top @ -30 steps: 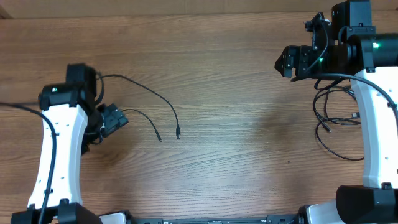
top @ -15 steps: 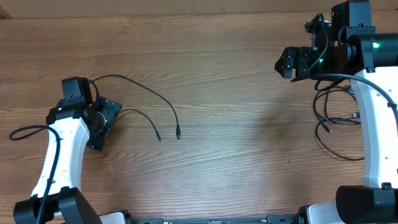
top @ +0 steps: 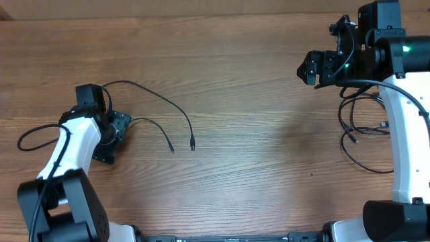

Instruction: Untangle cables

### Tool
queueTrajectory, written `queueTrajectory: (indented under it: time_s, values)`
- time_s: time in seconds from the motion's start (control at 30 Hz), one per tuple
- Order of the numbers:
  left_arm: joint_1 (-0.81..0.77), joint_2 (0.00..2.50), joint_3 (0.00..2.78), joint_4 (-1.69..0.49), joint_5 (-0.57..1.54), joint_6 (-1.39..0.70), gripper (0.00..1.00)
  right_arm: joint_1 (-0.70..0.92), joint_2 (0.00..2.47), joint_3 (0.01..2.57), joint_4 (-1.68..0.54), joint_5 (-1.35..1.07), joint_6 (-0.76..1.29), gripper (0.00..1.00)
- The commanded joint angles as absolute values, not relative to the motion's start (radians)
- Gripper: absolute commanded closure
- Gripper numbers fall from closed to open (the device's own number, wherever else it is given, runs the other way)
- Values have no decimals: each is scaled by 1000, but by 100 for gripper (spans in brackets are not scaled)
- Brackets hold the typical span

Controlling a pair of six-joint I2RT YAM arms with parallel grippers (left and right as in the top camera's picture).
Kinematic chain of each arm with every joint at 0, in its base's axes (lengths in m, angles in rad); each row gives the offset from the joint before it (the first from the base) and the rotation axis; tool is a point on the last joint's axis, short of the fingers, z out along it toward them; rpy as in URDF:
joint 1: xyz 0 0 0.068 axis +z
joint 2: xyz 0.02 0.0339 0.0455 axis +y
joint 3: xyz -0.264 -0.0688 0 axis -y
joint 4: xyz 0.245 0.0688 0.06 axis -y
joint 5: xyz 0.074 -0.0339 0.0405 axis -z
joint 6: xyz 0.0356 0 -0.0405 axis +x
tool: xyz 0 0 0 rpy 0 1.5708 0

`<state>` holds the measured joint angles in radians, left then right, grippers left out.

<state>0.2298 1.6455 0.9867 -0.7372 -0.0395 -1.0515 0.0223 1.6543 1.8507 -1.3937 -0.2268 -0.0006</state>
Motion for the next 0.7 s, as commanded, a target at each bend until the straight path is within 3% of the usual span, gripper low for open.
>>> queueTrajectory:
  time_s: [0.0, 0.43, 0.67]
  values:
    - [230, 1681, 977, -703, -37, -1092, 4, 25, 1649, 1847, -1398, -218, -8, 6]
    - [231, 1684, 977, -599, -82, -1040, 18, 25, 1649, 1847, -1403, -218, -5, 6]
    - [231, 1684, 977, -591, -116, -1039, 36, 25, 1649, 1847, -1406, -218, -5, 6]
